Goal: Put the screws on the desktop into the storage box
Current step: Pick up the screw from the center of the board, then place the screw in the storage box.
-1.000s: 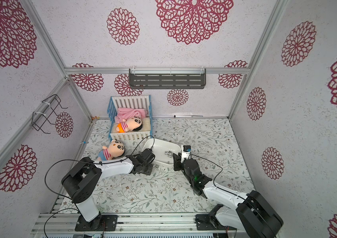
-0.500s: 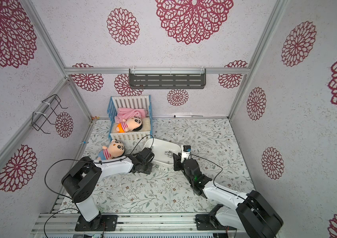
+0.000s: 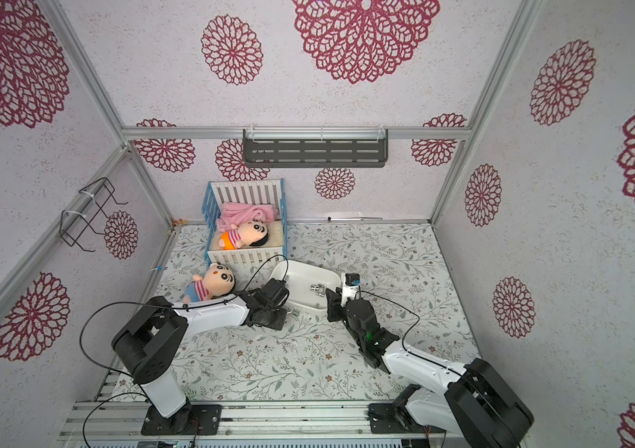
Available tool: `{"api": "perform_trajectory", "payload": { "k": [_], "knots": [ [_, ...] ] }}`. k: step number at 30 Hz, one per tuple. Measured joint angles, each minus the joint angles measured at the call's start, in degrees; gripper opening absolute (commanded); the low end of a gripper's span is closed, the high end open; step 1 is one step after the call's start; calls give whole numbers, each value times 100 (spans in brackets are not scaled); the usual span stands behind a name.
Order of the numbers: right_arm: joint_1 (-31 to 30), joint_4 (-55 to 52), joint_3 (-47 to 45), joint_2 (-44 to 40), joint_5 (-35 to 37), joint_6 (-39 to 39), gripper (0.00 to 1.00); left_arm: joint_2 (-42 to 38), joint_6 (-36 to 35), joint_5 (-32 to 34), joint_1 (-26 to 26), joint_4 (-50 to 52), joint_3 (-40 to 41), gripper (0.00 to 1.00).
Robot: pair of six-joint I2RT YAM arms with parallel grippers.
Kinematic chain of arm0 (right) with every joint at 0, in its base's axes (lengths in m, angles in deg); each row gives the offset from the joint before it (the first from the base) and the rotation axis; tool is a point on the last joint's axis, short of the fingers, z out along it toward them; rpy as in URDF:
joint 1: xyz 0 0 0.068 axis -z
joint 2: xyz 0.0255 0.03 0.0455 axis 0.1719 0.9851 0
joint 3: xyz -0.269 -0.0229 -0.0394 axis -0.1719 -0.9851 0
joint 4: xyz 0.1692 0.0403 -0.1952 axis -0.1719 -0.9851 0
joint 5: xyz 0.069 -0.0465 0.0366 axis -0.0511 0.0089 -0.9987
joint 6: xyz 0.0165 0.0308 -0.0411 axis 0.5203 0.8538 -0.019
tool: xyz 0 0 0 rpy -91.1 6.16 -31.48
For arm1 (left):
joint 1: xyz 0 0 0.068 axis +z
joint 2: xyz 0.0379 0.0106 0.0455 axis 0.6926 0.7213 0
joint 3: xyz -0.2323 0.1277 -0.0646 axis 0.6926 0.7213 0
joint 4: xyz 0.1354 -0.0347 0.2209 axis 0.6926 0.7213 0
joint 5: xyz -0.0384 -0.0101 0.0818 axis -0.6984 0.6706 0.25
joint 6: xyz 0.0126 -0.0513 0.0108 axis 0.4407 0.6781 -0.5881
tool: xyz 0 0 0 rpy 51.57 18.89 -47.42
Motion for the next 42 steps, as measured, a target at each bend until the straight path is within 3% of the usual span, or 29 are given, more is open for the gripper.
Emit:
{"api": "perform_trajectory", "payload": {
  "k": [9,18,25,34,36,42],
  "knots": [
    [0,-2,0,-7,28,0,36,-310,-2,-2,0,103,83,13],
    [0,11,0,-20,166,-11,36,-1248,92,-177,-11,57,262,13],
    [0,48,-125,-175,195,-24,37,-1003,267,-273,-13,28,-807,11],
    [0,55,-192,-245,177,-72,38,452,407,-101,-13,7,-2201,35],
    [0,59,-192,-245,173,-105,39,542,398,-50,-13,81,-2262,44],
    [0,83,-192,-245,146,-111,39,199,374,107,-31,208,-2041,52]
  ]
}}
